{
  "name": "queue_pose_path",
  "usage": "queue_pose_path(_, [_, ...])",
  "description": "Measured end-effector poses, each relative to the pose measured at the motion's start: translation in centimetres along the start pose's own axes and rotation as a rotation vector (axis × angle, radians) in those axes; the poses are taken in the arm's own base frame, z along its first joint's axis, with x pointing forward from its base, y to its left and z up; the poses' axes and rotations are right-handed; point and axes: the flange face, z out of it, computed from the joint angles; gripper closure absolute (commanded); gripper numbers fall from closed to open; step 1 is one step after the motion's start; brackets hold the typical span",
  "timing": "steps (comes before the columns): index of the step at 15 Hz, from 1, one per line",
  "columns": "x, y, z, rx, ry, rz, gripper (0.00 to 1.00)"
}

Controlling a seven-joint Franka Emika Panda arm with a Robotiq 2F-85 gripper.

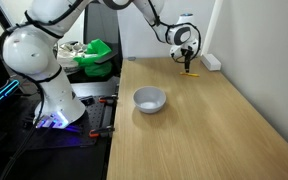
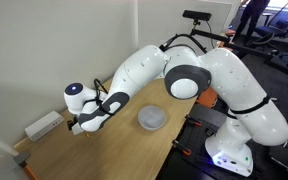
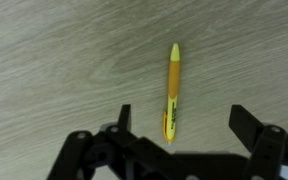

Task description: Put the pen in the bowl

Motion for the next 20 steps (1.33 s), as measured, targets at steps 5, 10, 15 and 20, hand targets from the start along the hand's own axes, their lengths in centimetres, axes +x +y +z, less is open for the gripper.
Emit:
queue_pose_path(5, [0.1, -0.4, 1.3, -0.028, -0.015, -0.003, 0.00])
queue_pose_path(10, [0.3, -1.0, 2.3, -0.029, -0.015, -0.004, 0.00])
queue_pose_path(15, [0.2, -1.6, 3.6, -0.028, -0.016, -0.007, 0.26])
queue_pose_path(20, [0.2, -2.0, 4.4, -0.029, -0.015, -0.010, 0.54])
